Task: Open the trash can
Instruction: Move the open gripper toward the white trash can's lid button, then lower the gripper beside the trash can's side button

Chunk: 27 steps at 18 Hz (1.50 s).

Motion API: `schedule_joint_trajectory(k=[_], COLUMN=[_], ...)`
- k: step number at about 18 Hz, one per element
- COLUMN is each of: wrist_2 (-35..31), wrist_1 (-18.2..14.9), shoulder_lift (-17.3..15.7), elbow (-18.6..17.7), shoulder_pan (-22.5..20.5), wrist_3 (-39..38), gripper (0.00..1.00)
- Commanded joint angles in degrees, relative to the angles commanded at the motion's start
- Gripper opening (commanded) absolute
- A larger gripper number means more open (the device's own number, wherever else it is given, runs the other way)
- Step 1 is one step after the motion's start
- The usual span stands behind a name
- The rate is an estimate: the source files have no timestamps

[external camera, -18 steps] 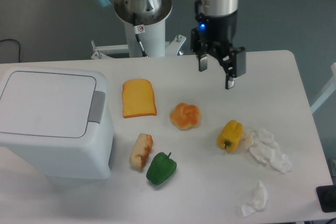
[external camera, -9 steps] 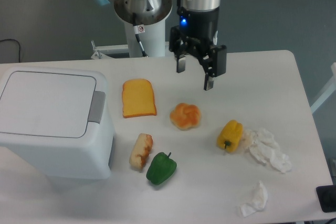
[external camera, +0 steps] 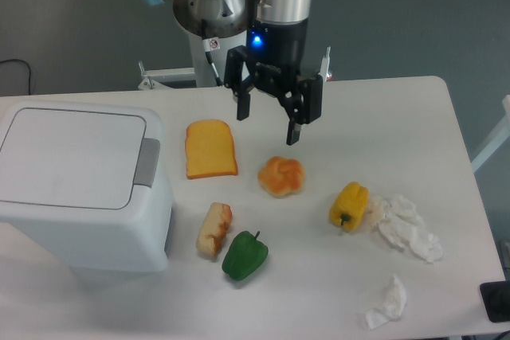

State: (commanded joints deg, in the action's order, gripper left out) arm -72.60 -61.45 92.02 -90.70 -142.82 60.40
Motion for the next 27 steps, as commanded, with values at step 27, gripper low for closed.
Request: schedule_joint_trajectory(k=[27], wrist_2=[8.09], wrist_1=[1.68], shoulder_lift=[3.96], elbow=[2.63], shoulder_pan=[2.73], wrist_3=[-28.14], gripper=[1.00])
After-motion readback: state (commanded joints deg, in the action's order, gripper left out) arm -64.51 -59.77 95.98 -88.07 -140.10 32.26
